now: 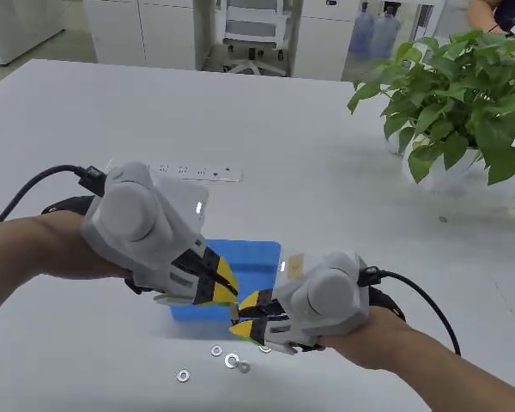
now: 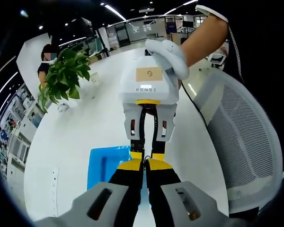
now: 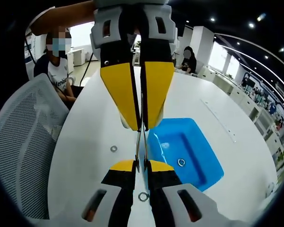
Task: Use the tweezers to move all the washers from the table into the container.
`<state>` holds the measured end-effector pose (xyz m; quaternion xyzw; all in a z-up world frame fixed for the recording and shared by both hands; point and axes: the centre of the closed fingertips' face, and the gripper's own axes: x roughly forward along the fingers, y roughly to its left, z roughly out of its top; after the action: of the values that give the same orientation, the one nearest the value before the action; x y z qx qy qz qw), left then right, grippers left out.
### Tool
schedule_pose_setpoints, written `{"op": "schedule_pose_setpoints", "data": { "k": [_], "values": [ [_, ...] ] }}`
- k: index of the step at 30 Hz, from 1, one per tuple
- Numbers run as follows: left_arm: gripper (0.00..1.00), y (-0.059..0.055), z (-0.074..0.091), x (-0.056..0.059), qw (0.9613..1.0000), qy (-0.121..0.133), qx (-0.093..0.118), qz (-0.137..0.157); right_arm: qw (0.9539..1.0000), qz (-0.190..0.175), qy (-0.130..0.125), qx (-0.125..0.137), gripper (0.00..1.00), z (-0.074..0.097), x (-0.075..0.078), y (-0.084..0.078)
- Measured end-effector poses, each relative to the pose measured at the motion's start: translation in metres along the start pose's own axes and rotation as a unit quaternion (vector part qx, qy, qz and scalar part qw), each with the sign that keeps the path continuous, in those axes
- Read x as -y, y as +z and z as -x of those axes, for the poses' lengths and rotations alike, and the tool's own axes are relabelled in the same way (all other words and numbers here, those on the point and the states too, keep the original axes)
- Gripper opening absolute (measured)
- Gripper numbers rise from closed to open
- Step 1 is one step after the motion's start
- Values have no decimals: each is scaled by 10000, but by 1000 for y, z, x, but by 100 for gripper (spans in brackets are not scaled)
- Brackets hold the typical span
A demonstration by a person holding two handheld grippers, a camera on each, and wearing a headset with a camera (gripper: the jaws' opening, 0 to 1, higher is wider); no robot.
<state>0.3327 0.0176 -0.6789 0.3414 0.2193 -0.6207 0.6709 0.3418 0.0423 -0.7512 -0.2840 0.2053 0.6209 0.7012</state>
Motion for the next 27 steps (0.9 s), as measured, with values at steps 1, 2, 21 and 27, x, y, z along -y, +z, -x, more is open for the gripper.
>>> {"op": "schedule_pose_setpoints", "data": {
  "k": [1, 2, 21, 27],
  "values": [
    [6, -1, -2, 2, 10000, -23, -4, 15, 10000, -12, 8, -1, 11, -1, -1, -1],
    [6, -2, -3, 3, 10000, -34, -9, 26, 10000, -29, 19, -3, 11, -2, -3, -3],
    [6, -13, -24, 19, 9994, -317, -22, 150, 9996, -236, 111, -114, 11, -8, -22, -27],
    [6, -14, -29, 23, 9991, -402, -30, 165, 9994, -305, 131, -138, 11, -9, -26, -32]
  ]
}}
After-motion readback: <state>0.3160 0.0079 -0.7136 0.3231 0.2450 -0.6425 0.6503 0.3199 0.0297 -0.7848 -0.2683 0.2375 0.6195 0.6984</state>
